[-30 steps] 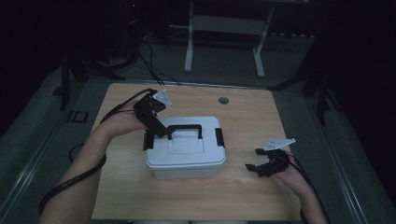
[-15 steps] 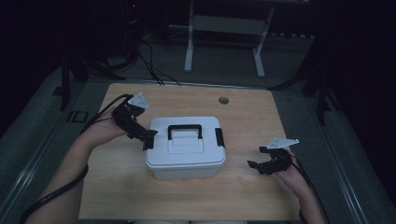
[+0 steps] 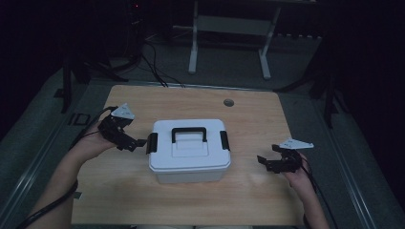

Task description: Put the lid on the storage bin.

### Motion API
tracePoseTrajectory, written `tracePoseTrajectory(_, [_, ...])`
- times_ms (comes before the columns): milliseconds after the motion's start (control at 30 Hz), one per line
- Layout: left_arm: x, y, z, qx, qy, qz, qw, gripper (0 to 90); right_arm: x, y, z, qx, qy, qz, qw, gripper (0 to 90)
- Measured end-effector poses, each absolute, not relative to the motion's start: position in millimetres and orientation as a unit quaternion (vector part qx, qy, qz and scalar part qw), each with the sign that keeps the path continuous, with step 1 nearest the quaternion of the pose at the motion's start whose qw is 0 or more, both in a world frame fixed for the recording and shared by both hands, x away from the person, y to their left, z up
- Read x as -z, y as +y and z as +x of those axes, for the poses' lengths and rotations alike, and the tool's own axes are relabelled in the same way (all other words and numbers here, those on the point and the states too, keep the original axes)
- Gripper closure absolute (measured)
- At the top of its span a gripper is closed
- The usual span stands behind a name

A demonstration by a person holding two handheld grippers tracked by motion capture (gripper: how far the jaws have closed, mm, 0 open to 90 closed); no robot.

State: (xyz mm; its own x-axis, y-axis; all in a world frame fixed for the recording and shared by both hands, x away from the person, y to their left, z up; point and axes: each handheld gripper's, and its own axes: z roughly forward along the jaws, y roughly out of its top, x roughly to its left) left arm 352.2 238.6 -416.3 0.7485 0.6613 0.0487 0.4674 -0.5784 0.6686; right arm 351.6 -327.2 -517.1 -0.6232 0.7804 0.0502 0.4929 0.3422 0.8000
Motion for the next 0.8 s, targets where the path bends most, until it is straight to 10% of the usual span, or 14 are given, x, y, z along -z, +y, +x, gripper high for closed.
tracePoseTrajectory(800, [498.9, 282.8, 306.7, -0.187, 0.387, 0.816, 0.387, 1.7, 523.4, -340.5, 341.3, -0.407, 0.773, 0.432, 0.224, 13.5])
